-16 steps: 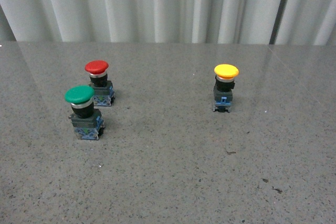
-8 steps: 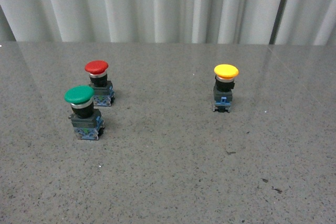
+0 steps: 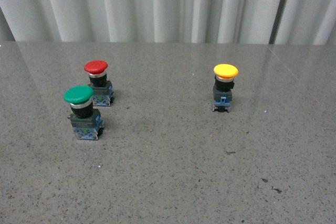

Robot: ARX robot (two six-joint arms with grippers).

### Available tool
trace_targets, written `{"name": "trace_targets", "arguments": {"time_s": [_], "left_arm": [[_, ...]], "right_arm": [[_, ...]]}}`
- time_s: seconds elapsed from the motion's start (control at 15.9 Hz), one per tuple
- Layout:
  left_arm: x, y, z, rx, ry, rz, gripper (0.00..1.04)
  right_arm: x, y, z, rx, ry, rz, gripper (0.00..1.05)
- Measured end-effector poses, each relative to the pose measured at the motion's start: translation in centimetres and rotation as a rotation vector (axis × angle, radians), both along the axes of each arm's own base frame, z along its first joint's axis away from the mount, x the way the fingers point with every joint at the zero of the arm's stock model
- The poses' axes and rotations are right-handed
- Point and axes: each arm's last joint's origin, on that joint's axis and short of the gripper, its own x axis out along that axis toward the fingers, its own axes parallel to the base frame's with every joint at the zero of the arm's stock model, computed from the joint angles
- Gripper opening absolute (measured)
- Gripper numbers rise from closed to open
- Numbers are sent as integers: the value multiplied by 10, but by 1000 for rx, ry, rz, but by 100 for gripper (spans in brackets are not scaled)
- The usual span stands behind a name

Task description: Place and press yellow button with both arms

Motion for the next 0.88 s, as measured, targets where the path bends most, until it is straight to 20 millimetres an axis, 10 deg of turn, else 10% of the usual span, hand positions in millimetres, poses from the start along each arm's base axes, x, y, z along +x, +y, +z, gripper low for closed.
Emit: {"name": "trace_targets", "arguments": {"time_s": [0.38, 0.88], "left_arm": [[-3, 0, 4, 0, -46, 2, 4], [-3, 0, 4, 0, -46, 2, 96]], "right_arm": [[0, 0, 0, 0, 0, 0, 98], [0, 0, 0, 0, 0, 0, 98]]}}
